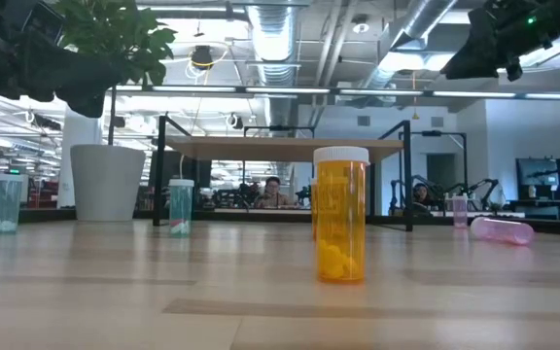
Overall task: Pick and place medicine bottles onto shelf by color
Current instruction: Put the left blue pill bottle on the shelf
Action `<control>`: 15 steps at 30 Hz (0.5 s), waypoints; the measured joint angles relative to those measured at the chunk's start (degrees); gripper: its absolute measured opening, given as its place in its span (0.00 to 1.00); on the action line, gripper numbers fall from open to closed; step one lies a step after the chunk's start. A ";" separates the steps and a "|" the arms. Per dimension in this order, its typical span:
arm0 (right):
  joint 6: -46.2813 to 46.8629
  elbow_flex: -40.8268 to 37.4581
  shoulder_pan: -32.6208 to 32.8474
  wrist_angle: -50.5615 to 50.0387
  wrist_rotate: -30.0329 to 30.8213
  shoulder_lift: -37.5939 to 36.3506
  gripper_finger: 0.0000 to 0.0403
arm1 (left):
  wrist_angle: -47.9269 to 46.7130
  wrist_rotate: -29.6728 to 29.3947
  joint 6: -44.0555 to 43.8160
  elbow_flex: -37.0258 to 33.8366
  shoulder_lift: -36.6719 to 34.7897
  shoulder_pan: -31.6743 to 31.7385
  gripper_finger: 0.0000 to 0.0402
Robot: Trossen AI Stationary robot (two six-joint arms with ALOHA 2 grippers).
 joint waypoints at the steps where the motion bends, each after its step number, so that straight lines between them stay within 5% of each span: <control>1: -0.01 0.00 0.02 -0.02 -0.01 -0.01 0.38 | 0.00 0.00 0.11 -0.02 0.00 -0.01 0.26; 15: -0.17 0.00 0.02 -0.01 -0.01 0.01 0.38 | 0.01 0.00 -0.10 -0.01 -0.01 0.00 0.26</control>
